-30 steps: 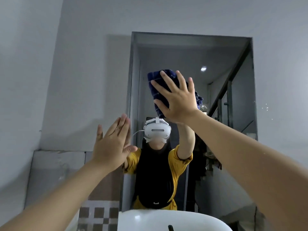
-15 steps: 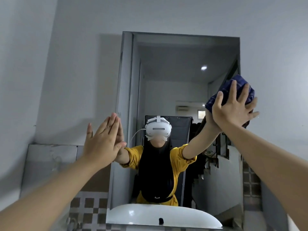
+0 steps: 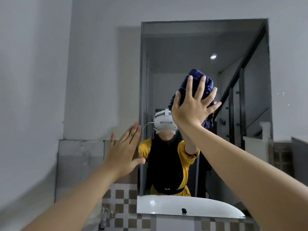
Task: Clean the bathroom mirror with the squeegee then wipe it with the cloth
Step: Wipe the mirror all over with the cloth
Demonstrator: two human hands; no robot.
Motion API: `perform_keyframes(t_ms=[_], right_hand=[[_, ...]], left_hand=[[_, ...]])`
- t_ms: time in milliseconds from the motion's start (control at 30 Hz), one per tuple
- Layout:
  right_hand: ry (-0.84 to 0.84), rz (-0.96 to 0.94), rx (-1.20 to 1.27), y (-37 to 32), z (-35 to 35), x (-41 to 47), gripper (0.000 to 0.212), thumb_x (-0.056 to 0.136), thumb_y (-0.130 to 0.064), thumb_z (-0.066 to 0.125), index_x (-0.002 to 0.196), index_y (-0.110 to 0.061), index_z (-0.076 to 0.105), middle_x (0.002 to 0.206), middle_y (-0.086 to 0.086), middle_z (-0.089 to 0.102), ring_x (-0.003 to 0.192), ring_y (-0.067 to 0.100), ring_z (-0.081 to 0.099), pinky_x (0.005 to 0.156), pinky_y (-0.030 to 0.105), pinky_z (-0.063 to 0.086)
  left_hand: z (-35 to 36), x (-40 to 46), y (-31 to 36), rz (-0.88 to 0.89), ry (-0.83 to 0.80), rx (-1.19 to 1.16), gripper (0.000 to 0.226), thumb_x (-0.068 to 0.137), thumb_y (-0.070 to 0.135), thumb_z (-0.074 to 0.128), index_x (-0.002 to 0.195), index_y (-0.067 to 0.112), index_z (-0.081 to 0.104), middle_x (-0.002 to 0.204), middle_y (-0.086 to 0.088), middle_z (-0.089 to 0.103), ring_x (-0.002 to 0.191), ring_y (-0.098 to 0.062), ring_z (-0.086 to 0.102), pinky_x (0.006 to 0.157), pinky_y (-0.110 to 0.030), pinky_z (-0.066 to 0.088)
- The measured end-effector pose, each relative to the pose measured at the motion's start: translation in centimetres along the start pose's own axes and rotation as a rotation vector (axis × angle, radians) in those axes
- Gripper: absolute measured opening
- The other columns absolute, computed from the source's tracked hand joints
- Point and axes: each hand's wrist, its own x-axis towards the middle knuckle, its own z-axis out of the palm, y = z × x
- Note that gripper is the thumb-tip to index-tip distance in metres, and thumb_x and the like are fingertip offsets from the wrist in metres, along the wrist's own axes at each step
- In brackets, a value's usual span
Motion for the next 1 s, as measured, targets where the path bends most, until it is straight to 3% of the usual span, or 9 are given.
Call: perform_keyframes(t_ms=[300, 467, 533, 633, 700, 833, 1000], right_hand=[[-0.053, -0.507, -0.130, -4.8, 1.9, -3.5, 0.060, 0.093, -0.051, 0.032, 0.149, -0.035, 0.020, 0.160, 0.004, 0.013, 0.141, 0.046, 0.011, 0.107, 0.069, 0.009], [-0.084, -0.754, -0.207, -2.9, 1.3, -4.0, 0.059, 0.092, -0.054, 0.034, 0.147, -0.036, 0.023, 0.159, 0.003, 0.019, 0.141, 0.044, 0.017, 0.107, 0.069, 0.012], [-0.093, -0.840, -0.239, -1.5, 1.1, -4.6, 0.058, 0.092, -0.054, 0.036, 0.146, -0.036, 0.027, 0.158, 0.002, 0.022, 0.140, 0.043, 0.020, 0.107, 0.068, 0.014], [-0.114, -0.852, -0.258, 0.4, 0.7, -5.3, 0.058, 0.092, -0.055, 0.036, 0.147, -0.037, 0.026, 0.158, 0.001, 0.021, 0.140, 0.042, 0.018, 0.107, 0.067, 0.013], [-0.118, -0.827, -0.266, 1.7, 0.3, -5.5, 0.059, 0.091, -0.056, 0.036, 0.147, -0.038, 0.025, 0.158, 0.000, 0.021, 0.139, 0.041, 0.017, 0.108, 0.066, 0.014], [-0.109, -0.748, -0.282, 4.7, -0.3, -5.7, 0.061, 0.090, -0.058, 0.038, 0.147, -0.040, 0.024, 0.158, 0.000, 0.021, 0.139, 0.041, 0.018, 0.107, 0.065, 0.015], [-0.135, -0.717, -0.318, 9.1, -1.1, -5.0, 0.061, 0.090, -0.058, 0.030, 0.147, -0.041, 0.020, 0.159, 0.000, 0.018, 0.140, 0.042, 0.015, 0.107, 0.066, 0.011]], left_hand=[[0.7, -0.6, -0.8, -0.002, 0.020, -0.052, 0.105, 0.079, 0.063, 0.051, 0.143, 0.025, -0.023, 0.153, 0.007, -0.021, 0.141, -0.012, -0.013, 0.104, -0.049, -0.016], [2.1, -2.0, -0.6, 0.032, 0.120, -0.106, 0.090, 0.081, 0.049, 0.059, 0.148, 0.016, 0.008, 0.154, -0.001, 0.013, 0.140, -0.020, 0.017, 0.106, -0.055, 0.000], [2.7, -2.3, -0.4, 0.029, 0.124, -0.090, 0.081, 0.085, 0.050, 0.050, 0.148, 0.014, 0.013, 0.153, -0.002, 0.020, 0.138, -0.022, 0.024, 0.105, -0.058, 0.004], [2.9, -2.4, -0.2, 0.019, 0.107, -0.061, 0.078, 0.088, 0.058, 0.031, 0.148, 0.017, 0.000, 0.155, 0.002, 0.007, 0.141, -0.017, 0.008, 0.106, -0.055, -0.006], [2.9, -2.4, -0.1, 0.009, 0.090, -0.098, 0.082, 0.089, 0.055, 0.039, 0.146, 0.020, -0.010, 0.155, 0.005, -0.003, 0.141, -0.014, -0.004, 0.106, -0.052, -0.010], [2.7, -2.5, 0.3, -0.030, 0.070, -0.115, 0.090, 0.089, 0.050, 0.045, 0.139, 0.022, -0.025, 0.152, 0.008, -0.013, 0.141, -0.013, -0.008, 0.107, -0.049, -0.011], [3.2, -2.5, 0.4, -0.080, 0.074, -0.089, 0.092, 0.089, 0.050, 0.045, 0.139, 0.026, -0.028, 0.152, 0.009, -0.014, 0.140, -0.013, -0.012, 0.107, -0.049, -0.012]])
